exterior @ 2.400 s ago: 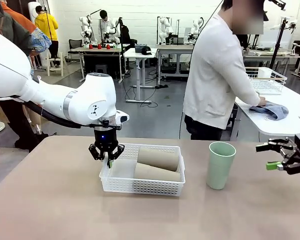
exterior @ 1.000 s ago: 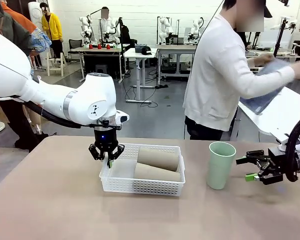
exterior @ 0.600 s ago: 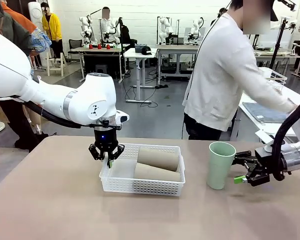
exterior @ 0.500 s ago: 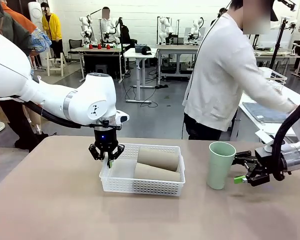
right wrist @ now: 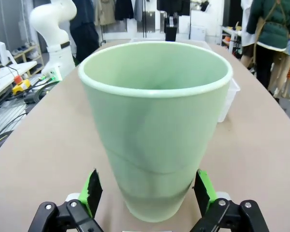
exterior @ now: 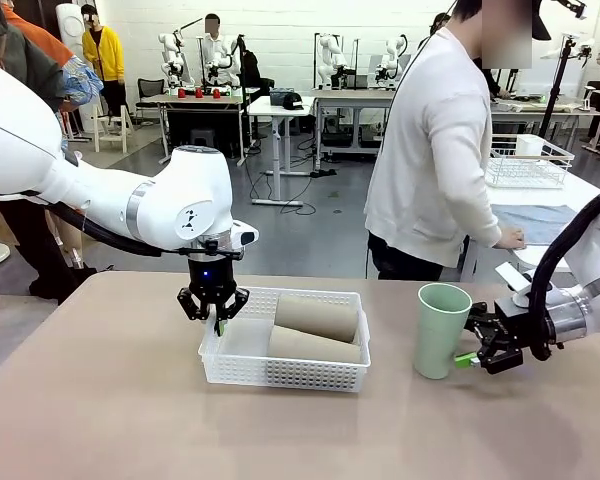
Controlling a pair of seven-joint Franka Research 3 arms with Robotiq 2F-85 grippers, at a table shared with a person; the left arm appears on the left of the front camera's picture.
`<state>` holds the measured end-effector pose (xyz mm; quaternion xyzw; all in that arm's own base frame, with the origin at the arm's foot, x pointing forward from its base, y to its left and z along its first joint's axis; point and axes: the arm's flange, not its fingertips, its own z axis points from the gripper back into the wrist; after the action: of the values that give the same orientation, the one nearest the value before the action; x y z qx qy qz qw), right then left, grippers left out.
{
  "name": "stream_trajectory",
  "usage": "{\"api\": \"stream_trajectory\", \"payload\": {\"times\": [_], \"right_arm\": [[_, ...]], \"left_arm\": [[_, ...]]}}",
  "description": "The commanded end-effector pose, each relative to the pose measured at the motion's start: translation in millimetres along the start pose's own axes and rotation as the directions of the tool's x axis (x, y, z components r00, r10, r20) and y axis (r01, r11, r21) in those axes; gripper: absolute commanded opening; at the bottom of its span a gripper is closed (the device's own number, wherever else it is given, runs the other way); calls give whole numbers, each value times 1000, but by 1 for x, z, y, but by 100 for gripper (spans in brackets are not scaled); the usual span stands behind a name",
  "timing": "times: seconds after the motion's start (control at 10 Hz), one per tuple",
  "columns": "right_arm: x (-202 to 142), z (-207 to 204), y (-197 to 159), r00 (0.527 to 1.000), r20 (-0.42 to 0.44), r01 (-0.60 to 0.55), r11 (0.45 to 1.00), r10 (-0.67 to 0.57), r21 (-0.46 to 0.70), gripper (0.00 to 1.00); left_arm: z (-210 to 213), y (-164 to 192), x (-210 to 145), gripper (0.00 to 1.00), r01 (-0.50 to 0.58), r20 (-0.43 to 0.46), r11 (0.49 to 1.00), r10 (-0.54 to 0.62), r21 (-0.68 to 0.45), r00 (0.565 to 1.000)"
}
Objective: Clean and organize the cups into the basket.
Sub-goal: Pick up the Reusable plastic cup from the right side of the table and stack it inside the Organizing basket in the center of the table.
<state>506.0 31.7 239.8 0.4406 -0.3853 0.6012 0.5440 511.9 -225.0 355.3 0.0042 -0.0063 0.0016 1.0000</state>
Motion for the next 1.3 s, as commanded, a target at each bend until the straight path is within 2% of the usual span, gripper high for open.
{"api": "stream_trajectory", "payload": {"times": [0.0, 0.5, 0.6, 0.7, 0.8, 0.9, 1.0, 1.1, 1.2], "right_arm": [[-2, -15, -10, 1000, 23, -20, 1000, 21, -10, 100], [3, -41, -18, 998, 57, -36, 999, 34, 30, 100], [3, -40, -19, 998, 63, -32, 999, 30, 28, 40], [3, -38, -18, 997, 70, -33, 999, 32, 23, 40], [4, -36, -16, 997, 67, -33, 999, 32, 17, 0], [10, -36, -11, 999, 34, 0, 1000, 0, -17, 34], [24, -34, -2, 999, 12, 52, 994, -52, -99, 0], [48, -27, 9, 995, 8, 98, 983, -98, -153, 17], [83, -15, 26, 990, -19, 136, 977, -141, -164, 17]], "left_arm": [[2, 0, 0, 0, 0, 5, 1000, 0, -1, 1000], [2, 0, 0, 0, 0, 5, 1000, 0, -1, 1000], [2, 0, 0, 0, 0, 5, 1000, 0, -1, 1000], [2, 0, 0, 0, 0, 5, 1000, 0, -1, 1000], [2, 0, 0, 0, 0, 5, 1000, 0, -1, 1000], [2, 0, 0, 0, 0, 5, 1000, 0, -1, 1000], [2, 0, 0, 0, 0, 5, 1000, 0, -1, 1000], [2, 0, 0, 0, 0, 5, 1000, 0, -1, 1000], [2, 0, 0, 0, 0, 5, 1000, 0, -1, 1000]]}}
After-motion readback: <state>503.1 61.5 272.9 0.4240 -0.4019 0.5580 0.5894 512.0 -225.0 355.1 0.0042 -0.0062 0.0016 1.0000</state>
